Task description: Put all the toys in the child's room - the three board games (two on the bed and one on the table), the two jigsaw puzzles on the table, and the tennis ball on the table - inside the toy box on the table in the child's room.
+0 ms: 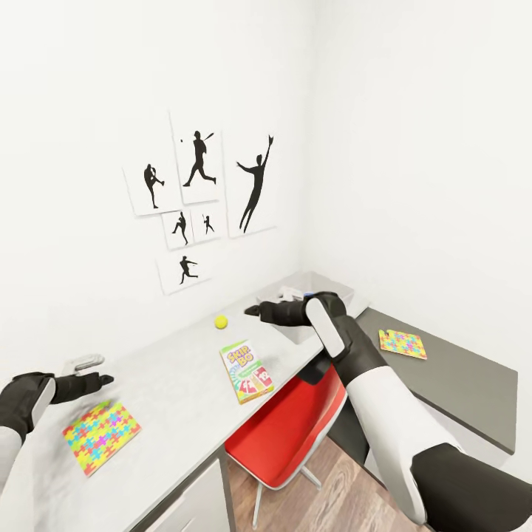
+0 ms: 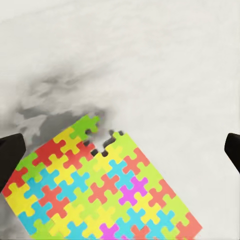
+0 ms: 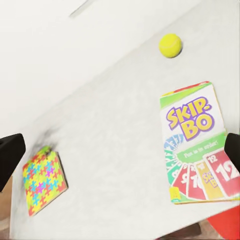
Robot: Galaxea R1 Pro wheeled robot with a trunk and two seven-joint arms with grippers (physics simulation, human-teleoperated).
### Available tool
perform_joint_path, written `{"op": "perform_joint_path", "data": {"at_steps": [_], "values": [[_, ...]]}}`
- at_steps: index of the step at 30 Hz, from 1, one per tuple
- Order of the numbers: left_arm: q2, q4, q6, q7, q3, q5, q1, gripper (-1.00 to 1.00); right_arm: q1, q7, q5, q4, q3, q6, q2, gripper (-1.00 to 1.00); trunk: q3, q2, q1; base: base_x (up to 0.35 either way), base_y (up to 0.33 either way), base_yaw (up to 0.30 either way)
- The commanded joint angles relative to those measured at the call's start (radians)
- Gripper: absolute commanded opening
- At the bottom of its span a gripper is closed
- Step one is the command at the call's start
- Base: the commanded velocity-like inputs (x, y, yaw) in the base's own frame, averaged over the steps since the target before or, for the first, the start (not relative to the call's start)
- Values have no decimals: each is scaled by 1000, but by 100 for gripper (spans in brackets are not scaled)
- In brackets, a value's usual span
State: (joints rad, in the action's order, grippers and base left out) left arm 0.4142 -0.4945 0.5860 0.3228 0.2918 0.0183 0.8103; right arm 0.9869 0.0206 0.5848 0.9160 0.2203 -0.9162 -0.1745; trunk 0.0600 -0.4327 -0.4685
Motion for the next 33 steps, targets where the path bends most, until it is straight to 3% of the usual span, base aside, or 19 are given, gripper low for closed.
{"op": "perform_joint_path", "data": {"at_steps": [1,3,9,17,33], "values": [[-6,0,7,-4,6,3,1,100,1,-7,-2,3,1,-6,0,100,2,-2,-1,0,0,0],[-23,4,6,-43,6,3,1,100,1,-31,-1,9,4,-11,0,100,2,-2,-1,0,0,0],[-34,6,-4,-87,7,-1,1,100,1,-47,0,13,17,-13,0,100,2,-2,-1,0,0,0],[-35,5,-64,-95,10,-1,1,100,1,-50,1,14,68,-5,0,100,2,-2,-1,0,0,0],[-62,5,-149,-97,6,8,1,100,1,-50,4,14,77,-5,0,100,2,-2,-1,0,0,0]]}}
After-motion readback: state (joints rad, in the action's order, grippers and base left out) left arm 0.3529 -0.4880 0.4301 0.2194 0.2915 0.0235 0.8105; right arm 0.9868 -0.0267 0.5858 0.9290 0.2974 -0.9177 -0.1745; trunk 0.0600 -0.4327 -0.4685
